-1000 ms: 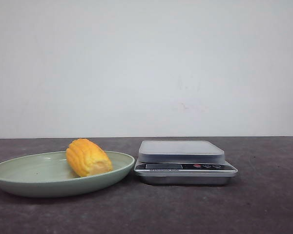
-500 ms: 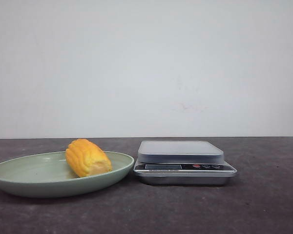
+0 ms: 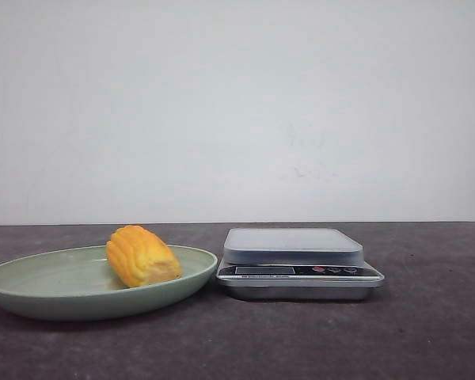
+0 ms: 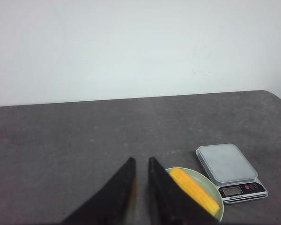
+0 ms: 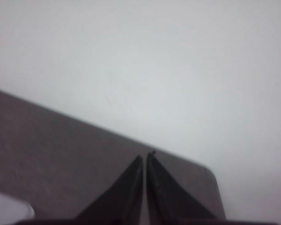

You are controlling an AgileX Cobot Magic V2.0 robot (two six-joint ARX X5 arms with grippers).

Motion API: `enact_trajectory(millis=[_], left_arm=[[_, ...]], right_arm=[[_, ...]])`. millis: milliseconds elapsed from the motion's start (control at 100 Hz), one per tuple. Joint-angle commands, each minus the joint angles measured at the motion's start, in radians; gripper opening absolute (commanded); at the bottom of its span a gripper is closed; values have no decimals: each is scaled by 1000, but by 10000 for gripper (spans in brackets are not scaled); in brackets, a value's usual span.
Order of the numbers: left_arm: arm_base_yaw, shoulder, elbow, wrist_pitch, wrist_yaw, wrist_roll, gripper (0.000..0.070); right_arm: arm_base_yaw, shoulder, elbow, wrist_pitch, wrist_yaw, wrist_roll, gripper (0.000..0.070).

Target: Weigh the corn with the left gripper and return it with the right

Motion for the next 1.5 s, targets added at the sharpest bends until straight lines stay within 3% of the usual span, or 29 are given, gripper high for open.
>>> enact_trajectory(millis=[0,100,270,400,570,860,980,1170,1490], left_arm=[[-4,6,24,-42,-3,-2,2],[-4,6,24,-42,-3,-2,2],[-4,6,24,-42,-3,-2,2],[-4,6,24,-42,-3,-2,2],[-4,6,26,-42,-3,-2,2],[-4,6,26,-42,-2,-2,2],[-4,6,26,-42,-3,-2,2],[-4,6,26,-42,-3,-2,2],[-4,6,26,-42,-3,-2,1]], right_arm=[[-19,-62,-125,85,-5,44,7],[-56,-184,-342,244,-15,51,7],[-96,-396,-690,463,-48,146,7],[-121,-519,-895,533,-55,180,7],[-148,-669,-1058,532,-145,264,7],[-193,-688,-1060,275,-166,339,7],[-193,-688,-1060,282,-183,342,7],[-191,-688,-1061,283,-281,312,7],[-193,-688,-1061,300,-281,312,6]])
